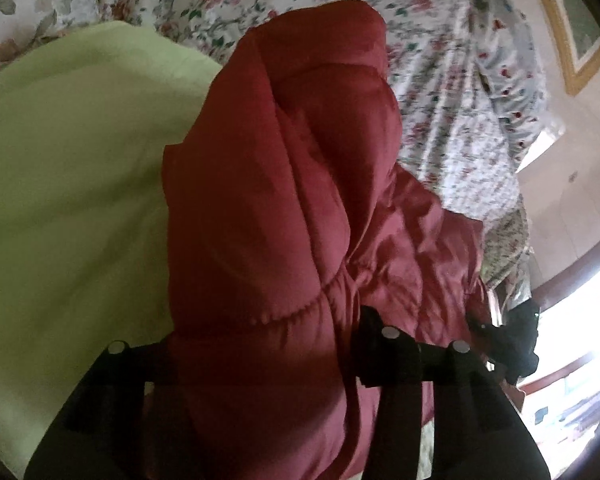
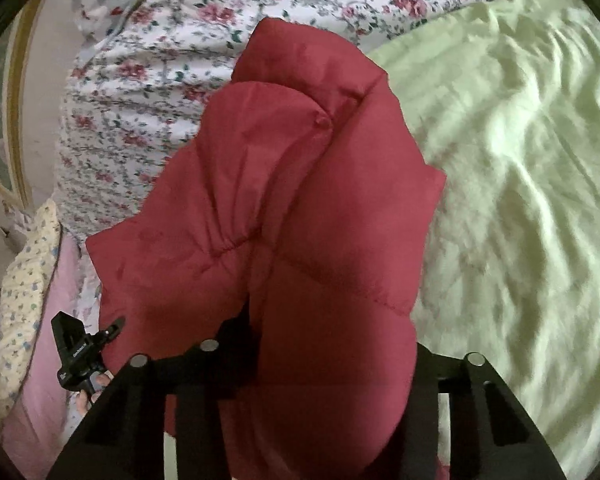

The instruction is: Fold large clothes

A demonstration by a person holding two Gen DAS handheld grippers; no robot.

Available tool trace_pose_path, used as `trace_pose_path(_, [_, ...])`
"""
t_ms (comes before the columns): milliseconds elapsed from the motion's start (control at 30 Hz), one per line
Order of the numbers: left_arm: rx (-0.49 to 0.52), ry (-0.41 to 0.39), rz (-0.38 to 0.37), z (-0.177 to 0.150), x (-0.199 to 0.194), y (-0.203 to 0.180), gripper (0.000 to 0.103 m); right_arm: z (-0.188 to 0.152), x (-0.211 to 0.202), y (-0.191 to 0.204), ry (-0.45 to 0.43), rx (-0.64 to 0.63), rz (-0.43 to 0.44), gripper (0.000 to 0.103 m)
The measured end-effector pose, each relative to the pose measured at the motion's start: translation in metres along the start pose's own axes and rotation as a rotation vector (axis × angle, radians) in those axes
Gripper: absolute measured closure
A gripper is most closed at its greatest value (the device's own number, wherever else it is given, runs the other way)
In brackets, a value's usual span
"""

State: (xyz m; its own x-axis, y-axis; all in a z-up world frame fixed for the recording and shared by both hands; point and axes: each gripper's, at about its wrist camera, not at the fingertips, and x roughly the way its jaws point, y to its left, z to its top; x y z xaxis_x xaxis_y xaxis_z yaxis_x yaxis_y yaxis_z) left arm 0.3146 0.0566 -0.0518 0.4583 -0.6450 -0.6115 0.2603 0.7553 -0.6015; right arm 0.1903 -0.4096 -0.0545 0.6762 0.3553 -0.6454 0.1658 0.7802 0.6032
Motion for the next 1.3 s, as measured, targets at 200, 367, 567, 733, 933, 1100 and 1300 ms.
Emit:
trace_pose_path(200, [0.02, -0.003, -0.015, -0.032, -0.045, -0.008, 0.06, -0.028, -0.026, 0.013, 0.011, -0.008, 0.031, 0.062])
trace_pose_path(367, [-0.001, 0.013, -0.016, -0.074, -0.082, 0.0, 0.06, -0.066, -0.049, 0.021, 0.026, -0.019, 0.059, 0.062])
trace_pose_path(567, [-0.034, 0.032, -0.028, -0.114, -0.109, 0.012, 0.06, -0.113, -0.067, 0.022, 0.061, -0.018, 0.078, 0.062])
trace_pose_path(733, [-0.03, 0.033, 0.004, -0.129, -0.109, 0.018, 0.058, -0.129, -0.068, 0.015, 0.053, 0.001, 0.081, 0.061])
trace_pose_path(933, [-0.033, 0.029, 0.08, -0.132, -0.092, 0.028, 0.05, -0.13, -0.06, 0.007, 0.033, 0.011, 0.059, 0.054])
trace_pose_path(1100, [-0.03, 0.01, 0.122, -0.134, -0.087, 0.027, 0.035, -0.131, -0.056, 0.003, 0.025, 0.002, 0.043, 0.05])
trace_pose_path(1300, [-0.011, -0.022, 0.21, -0.133, -0.093, 0.02, 0.018, -0.132, -0.059, 0.003, 0.025, -0.007, 0.025, 0.042])
